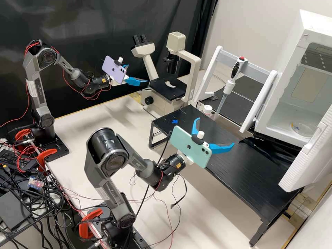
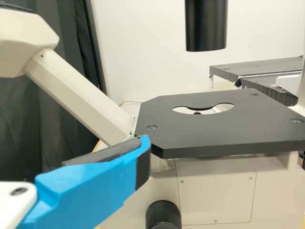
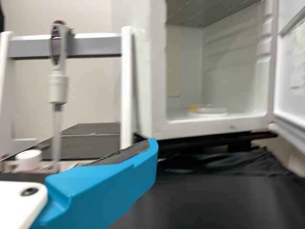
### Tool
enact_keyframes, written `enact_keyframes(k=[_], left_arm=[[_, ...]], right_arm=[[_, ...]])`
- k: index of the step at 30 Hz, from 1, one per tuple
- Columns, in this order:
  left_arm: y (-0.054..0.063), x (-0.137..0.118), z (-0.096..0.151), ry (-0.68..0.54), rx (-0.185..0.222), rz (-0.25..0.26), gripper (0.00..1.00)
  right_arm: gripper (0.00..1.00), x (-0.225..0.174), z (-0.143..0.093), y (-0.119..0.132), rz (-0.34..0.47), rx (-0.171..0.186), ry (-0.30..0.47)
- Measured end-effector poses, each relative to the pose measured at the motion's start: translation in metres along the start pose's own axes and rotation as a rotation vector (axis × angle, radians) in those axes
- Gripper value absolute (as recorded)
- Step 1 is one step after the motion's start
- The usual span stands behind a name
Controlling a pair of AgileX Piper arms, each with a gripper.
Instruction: Move the petri dish to the incubator
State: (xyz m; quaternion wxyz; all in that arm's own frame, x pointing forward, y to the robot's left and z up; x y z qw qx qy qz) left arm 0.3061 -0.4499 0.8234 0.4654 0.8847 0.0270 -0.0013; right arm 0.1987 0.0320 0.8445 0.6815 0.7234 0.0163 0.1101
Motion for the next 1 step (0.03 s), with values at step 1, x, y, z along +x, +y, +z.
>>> enact_keyframes(k=[1], left_arm=[[0.0000,0.0000,0.0000,0.000,0.000,0.000,1.00]], right_arm=[[1.00,-0.0032,-0.0013,-0.0019,-0.007,0.006,0.004]])
